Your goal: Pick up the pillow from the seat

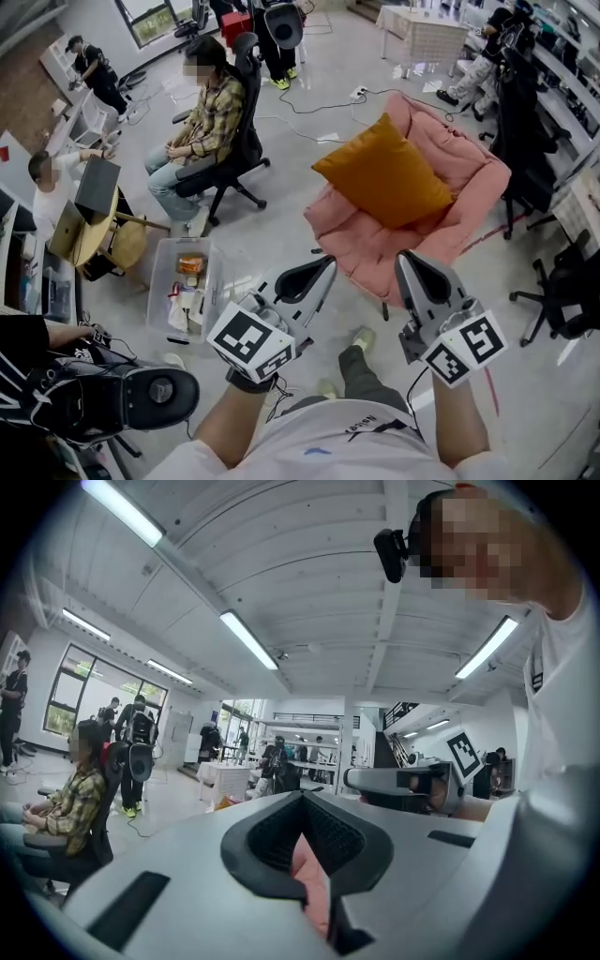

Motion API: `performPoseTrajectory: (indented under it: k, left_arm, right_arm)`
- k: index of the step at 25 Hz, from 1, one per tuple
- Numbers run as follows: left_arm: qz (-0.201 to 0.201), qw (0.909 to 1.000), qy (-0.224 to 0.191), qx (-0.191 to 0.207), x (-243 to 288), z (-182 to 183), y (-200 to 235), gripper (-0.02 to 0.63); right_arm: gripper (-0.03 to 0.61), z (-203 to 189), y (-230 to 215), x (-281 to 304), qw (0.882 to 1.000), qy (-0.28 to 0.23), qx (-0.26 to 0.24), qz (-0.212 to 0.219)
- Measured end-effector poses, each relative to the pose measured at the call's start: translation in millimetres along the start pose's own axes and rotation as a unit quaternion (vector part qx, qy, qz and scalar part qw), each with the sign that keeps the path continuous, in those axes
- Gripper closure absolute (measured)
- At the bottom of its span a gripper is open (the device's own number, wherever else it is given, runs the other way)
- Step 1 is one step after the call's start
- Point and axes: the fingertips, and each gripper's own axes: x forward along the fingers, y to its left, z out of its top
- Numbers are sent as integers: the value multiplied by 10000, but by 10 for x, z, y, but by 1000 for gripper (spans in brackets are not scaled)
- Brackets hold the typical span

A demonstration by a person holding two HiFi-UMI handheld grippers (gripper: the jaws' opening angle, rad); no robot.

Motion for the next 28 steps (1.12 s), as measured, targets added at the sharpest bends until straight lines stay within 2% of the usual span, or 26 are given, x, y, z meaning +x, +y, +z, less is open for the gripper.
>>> performPoseTrajectory:
  k: [5,12,20,28]
  left_arm:
    - [-11,10000,27,13,639,62,328,603]
    - [-192,9991,21,385,1399,293,535,603]
    - [-503,9975,134,475,2069,338,620,603]
    - [-984,9948,82,246,2464,237,1182,603]
  right_arm:
    - [565,99,-539,363,9999,64,-68,106]
    - [565,366,-1221,592,9998,-153,3,150]
    - [565,540,-1790,677,9993,-336,93,-123]
    - [565,493,-2140,1151,9984,-193,26,-531]
